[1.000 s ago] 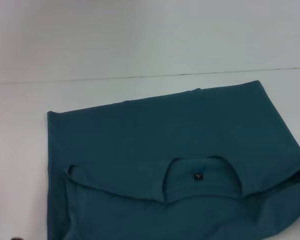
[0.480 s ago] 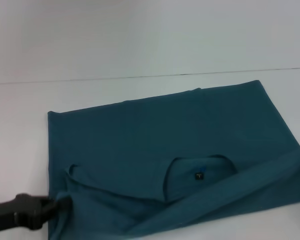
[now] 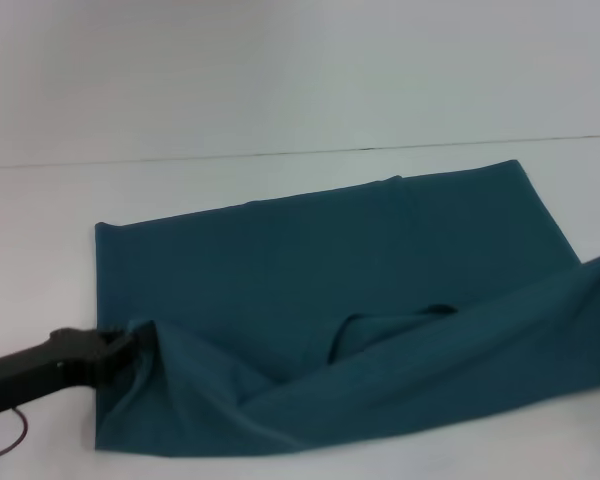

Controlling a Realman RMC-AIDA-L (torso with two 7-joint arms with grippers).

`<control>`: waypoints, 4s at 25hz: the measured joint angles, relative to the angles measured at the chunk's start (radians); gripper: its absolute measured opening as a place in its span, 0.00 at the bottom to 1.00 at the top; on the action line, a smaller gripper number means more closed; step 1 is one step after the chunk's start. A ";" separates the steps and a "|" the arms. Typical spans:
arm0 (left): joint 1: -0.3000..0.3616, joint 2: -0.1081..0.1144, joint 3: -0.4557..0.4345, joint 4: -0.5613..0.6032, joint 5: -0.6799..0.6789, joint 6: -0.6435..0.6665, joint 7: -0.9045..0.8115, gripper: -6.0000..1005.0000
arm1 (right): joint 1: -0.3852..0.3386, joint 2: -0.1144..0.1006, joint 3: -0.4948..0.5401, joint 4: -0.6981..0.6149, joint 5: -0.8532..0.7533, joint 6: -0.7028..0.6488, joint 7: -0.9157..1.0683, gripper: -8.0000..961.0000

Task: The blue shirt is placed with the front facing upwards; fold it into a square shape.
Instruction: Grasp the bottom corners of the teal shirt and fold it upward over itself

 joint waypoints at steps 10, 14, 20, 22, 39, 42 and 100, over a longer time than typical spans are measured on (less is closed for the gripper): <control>-0.021 -0.024 0.004 -0.003 -0.099 -0.119 0.019 0.01 | 0.021 -0.010 0.000 0.035 0.074 0.074 -0.007 0.17; -0.028 -0.028 0.005 -0.004 -0.119 -0.154 0.019 0.01 | 0.030 -0.010 0.000 0.039 0.109 0.119 0.000 0.17; -0.042 -0.042 0.005 -0.004 -0.142 -0.198 0.022 0.01 | 0.053 -0.006 0.000 0.040 0.132 0.176 0.007 0.17; -0.046 -0.049 0.005 -0.004 -0.157 -0.218 0.030 0.01 | 0.065 -0.003 -0.007 0.044 0.133 0.203 0.007 0.17; -0.099 -0.053 0.003 -0.092 -0.301 -0.392 0.112 0.02 | 0.176 0.000 -0.069 0.100 0.135 0.408 0.005 0.18; -0.121 -0.054 0.002 -0.109 -0.301 -0.443 0.112 0.02 | 0.197 -0.002 -0.077 0.125 0.135 0.449 0.003 0.18; -0.280 -0.052 0.007 -0.207 -0.455 -0.827 0.146 0.68 | 0.390 0.010 -0.338 0.278 0.265 1.055 -0.167 0.90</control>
